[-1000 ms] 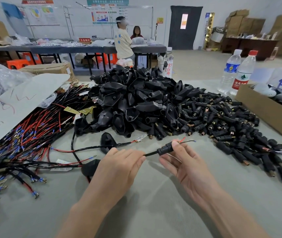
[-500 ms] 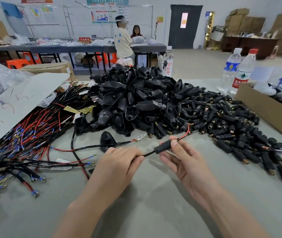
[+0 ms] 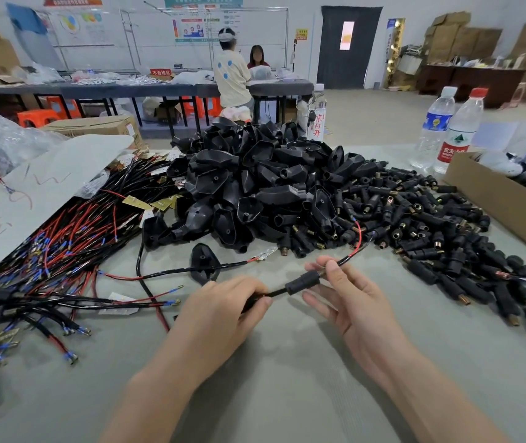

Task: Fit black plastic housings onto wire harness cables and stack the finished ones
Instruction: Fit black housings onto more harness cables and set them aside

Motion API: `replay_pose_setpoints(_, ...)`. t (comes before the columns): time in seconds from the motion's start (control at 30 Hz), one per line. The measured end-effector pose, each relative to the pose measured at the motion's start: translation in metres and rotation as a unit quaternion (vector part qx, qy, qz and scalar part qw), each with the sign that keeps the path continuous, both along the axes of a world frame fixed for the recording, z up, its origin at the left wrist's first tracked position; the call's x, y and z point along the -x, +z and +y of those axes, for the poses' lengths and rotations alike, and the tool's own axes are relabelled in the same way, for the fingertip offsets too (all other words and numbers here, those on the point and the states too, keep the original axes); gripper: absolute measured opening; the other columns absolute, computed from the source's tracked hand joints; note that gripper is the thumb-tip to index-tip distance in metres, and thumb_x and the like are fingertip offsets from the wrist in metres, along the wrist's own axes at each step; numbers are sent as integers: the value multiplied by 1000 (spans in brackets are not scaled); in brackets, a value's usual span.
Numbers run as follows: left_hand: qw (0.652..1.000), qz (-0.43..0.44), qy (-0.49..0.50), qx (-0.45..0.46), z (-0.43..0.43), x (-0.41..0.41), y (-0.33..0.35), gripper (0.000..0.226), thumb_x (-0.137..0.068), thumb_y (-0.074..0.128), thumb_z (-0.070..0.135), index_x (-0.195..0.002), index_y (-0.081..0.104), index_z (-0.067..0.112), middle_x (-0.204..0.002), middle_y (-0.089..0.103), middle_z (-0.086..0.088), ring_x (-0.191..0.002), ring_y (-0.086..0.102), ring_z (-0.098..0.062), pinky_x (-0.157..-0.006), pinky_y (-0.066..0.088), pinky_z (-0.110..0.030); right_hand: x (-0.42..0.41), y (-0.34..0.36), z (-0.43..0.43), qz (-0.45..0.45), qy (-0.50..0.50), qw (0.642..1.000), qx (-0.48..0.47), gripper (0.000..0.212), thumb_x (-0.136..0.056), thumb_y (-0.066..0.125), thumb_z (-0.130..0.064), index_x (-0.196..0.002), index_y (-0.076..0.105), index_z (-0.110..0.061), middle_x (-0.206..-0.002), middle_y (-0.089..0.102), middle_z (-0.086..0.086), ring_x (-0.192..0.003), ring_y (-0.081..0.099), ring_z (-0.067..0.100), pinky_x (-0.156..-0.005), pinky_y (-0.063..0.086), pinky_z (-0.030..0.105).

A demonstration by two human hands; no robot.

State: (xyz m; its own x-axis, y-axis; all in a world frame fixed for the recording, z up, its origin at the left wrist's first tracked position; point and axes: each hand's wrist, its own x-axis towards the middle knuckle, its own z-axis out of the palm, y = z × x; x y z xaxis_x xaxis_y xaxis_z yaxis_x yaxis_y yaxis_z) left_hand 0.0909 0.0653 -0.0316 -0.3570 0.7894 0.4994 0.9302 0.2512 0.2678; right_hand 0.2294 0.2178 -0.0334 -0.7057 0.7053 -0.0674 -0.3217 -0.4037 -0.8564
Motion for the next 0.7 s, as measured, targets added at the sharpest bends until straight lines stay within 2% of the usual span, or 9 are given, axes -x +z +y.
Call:
replay_pose_setpoints(0.1,1000,-12,20,9,-2,6,-3,6,-94,62,37,-93,64,31,-83,63,21,-70,43,-4,-64,30,-8,-4,-1,12,-4,-79,997,-2,21,-91,60,-26,-96,72,-10,-90,74,0,-94,70,19,-75,59,23)
replay_pose_setpoints(0.23,999,-28,34,3,-5,14,-3,5,-94,60,37,-94,62,34,-86,61,23,-70,50,-7,-65,37,-15,-18,6,34,-4,-133,991,-2,22,-95,60,-30,-100,73,-12,-93,75,-3,-93,70,14,-79,60,23)
replay_pose_setpoints(0.33,1000,0,29,4,-4,13,-3,8,-90,69,25,-98,67,29,-87,64,20,-77,52,-6,-67,37,-18,-20,5,37,-53,-167,983,-63,26,-91,65,-37,-96,76,-14,-95,77,-1,-91,72,12,-80,59,21)
replay_pose_setpoints(0.4,1000,11,13,-4,-1,6,-3,21,-90,70,25,-111,69,23,-95,66,16,-86,56,-2,-78,39,-21,-18,4,32,-84,-186,973,-112,26,-90,68,-37,-90,76,-13,-90,77,2,-88,73,11,-79,58,20)
replay_pose_setpoints(0.47,1000,-16,-9,-25,4,-7,0,37,-94,60,39,-125,64,21,-105,66,15,-99,55,0,-89,37,-20,-14,5,25,-100,-173,968,-148,26,-91,68,-36,-88,75,-12,-89,78,3,-88,74,12,-79,58,18)
replay_pose_setpoints(0.53,998,-33,-32,-35,11,-23,2,48,-95,50,49,-130,61,18,-111,67,14,-104,53,0,-93,37,-22,-10,5,15,-92,-127,974,-161,26,-88,69,-37,-89,75,-11,-91,78,4,-89,74,13,-80,57,18)
replay_pose_setpoints(0.63,997,-42,-48,-35,19,-39,-1,43,-98,47,45,-127,63,18,-107,71,11,-98,54,-4,-86,39,-21,-3,4,-1,-70,-39,983,-165,32,-79,70,-41,-85,77,-11,-93,78,7,-92,74,17,-84,57,21)
replay_pose_setpoints(0.7,998,-42,-35,-41,20,-37,0,37,-99,46,42,-121,66,20,-101,72,12,-94,55,-6,-82,40,-23,0,5,-7,-57,-21,986,-155,31,-76,69,-45,-86,79,-17,-96,78,7,-95,74,18,-88,57,25)
